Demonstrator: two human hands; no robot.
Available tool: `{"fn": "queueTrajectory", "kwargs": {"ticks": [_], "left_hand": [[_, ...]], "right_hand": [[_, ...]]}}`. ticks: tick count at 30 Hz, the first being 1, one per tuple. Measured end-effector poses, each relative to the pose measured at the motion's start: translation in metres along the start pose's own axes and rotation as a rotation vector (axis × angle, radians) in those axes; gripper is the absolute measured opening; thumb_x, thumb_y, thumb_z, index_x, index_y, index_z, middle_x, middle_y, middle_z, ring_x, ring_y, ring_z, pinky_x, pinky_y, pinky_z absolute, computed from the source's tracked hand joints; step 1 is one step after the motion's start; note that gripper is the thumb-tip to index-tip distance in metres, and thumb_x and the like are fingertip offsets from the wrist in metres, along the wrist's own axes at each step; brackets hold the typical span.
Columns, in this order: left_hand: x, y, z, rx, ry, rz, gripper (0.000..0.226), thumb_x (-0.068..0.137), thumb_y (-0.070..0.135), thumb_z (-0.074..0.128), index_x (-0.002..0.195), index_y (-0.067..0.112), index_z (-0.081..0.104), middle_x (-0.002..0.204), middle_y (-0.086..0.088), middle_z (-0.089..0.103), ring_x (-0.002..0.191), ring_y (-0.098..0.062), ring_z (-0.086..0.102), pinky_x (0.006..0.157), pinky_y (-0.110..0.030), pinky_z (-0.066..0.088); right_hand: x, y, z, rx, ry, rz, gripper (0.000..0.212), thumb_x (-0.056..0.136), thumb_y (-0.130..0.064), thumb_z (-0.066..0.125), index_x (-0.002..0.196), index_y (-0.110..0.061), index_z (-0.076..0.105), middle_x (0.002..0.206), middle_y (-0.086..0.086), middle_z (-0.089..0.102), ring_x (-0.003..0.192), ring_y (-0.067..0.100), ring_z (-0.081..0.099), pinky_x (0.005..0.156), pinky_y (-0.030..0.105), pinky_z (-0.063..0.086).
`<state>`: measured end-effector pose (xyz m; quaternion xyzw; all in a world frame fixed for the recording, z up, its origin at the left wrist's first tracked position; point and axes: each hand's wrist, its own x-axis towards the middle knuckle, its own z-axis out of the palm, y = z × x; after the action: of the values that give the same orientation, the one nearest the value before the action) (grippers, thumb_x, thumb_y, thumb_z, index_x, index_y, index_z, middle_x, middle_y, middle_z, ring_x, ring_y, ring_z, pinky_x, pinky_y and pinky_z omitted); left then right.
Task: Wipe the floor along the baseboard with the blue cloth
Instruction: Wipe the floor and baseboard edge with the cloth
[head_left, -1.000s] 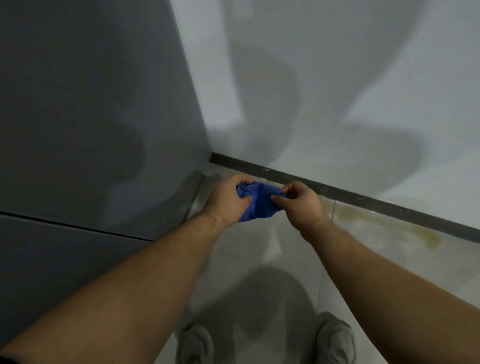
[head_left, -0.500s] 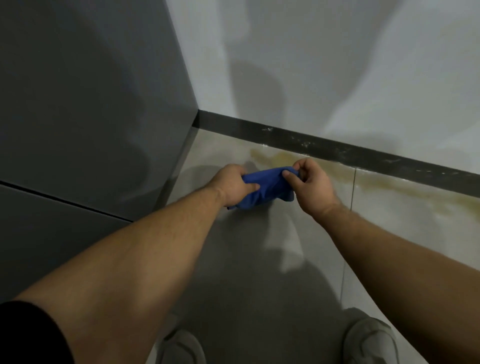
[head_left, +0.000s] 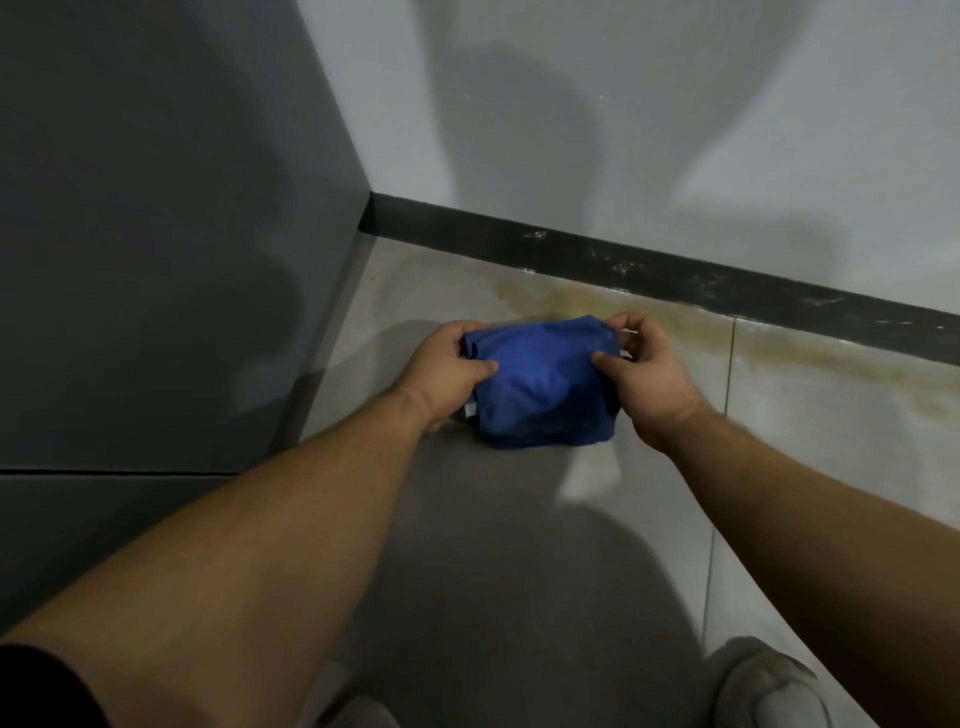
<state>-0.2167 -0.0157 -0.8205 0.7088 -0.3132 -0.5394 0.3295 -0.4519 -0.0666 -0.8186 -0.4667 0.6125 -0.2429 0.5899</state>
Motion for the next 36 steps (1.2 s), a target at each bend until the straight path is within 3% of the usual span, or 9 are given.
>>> {"fn": "queueTrajectory", "kwargs": {"ticks": [2,7,11,15,19,22,24,30,36], "left_hand": [[0.009,-0.002,0.004,0.027,0.037,0.035,0.048,0.087,-0.008,0.063,0.131,0.01,0.058,0.125,-0.013,0.068,0.116,-0.033,0.066,0.091,-0.05,0.06],[0.023,-0.006,0.014,0.071,0.012,0.059,0.068,0.09,-0.009,0.06,0.151,0.014,0.041,0.148,-0.007,0.054,0.132,-0.02,0.054,0.115,-0.033,0.044],[0.031,-0.017,0.009,0.349,0.068,0.175,0.053,0.088,0.001,0.063,0.138,0.016,0.056,0.133,0.0,0.063,0.123,-0.022,0.061,0.107,-0.033,0.049],[0.037,-0.03,-0.001,0.685,0.191,0.306,0.049,0.082,0.02,0.071,0.13,0.014,0.063,0.13,-0.008,0.065,0.124,-0.029,0.055,0.107,-0.042,0.046],[0.042,-0.043,-0.009,0.82,0.159,0.348,0.056,0.092,0.031,0.066,0.144,0.015,0.054,0.159,-0.007,0.043,0.15,-0.03,0.031,0.125,-0.044,0.025],[0.046,-0.052,-0.015,0.84,0.111,0.343,0.054,0.096,0.025,0.059,0.149,0.02,0.047,0.169,-0.001,0.027,0.156,-0.028,0.016,0.127,-0.046,0.02],[0.048,-0.056,-0.018,0.838,0.11,0.345,0.059,0.096,0.019,0.059,0.153,0.021,0.043,0.171,0.001,0.022,0.158,-0.027,0.009,0.128,-0.046,0.016],[0.056,-0.063,-0.018,0.825,0.064,0.302,0.07,0.099,0.019,0.053,0.162,0.027,0.023,0.174,0.007,0.004,0.16,-0.022,-0.012,0.129,-0.044,-0.007],[0.058,-0.065,-0.014,0.87,0.04,0.284,0.07,0.097,0.03,0.033,0.164,0.029,0.008,0.174,0.006,-0.005,0.158,-0.024,-0.019,0.124,-0.044,-0.015]], "right_hand": [[0.01,0.002,0.005,-0.11,-0.024,-0.03,0.038,0.097,-0.007,0.063,0.127,-0.03,0.057,0.123,-0.001,0.065,0.106,0.02,0.069,0.089,0.04,0.062],[0.029,0.009,0.016,-0.678,0.002,-0.117,0.061,0.091,-0.009,0.067,0.148,-0.019,0.05,0.15,0.008,0.048,0.134,0.029,0.049,0.115,0.035,0.039],[0.028,0.017,0.03,-1.039,0.12,-0.347,0.055,0.093,-0.015,0.061,0.147,-0.019,0.053,0.158,0.012,0.04,0.143,0.035,0.037,0.119,0.051,0.035],[0.044,0.016,0.055,-1.136,-0.152,-0.636,0.049,0.098,-0.024,0.059,0.147,-0.022,0.055,0.162,0.011,0.038,0.149,0.036,0.033,0.122,0.054,0.027],[0.065,0.033,0.061,-1.361,-0.451,-0.647,0.061,0.104,-0.052,0.034,0.162,-0.038,0.02,0.172,-0.007,0.009,0.159,0.022,0.001,0.127,0.053,0.002],[0.066,0.051,0.049,-1.404,-0.384,-0.613,0.067,0.102,-0.066,0.017,0.162,-0.043,-0.002,0.171,-0.011,-0.006,0.157,0.017,-0.014,0.126,0.051,-0.009],[0.056,0.061,0.049,-1.366,-0.274,-0.569,0.067,0.102,-0.067,0.013,0.162,-0.042,-0.004,0.171,-0.011,-0.007,0.157,0.017,-0.014,0.126,0.051,-0.009],[0.049,0.059,0.075,-1.38,-0.159,-0.569,0.066,0.101,-0.056,0.034,0.16,-0.028,0.029,0.169,0.005,0.026,0.155,0.035,0.02,0.122,0.058,0.019],[0.098,0.037,0.087,-1.403,-0.274,-0.657,0.072,0.1,-0.068,0.008,0.163,-0.033,0.004,0.173,-0.001,0.003,0.159,0.025,-0.001,0.126,0.054,-0.004]]}}
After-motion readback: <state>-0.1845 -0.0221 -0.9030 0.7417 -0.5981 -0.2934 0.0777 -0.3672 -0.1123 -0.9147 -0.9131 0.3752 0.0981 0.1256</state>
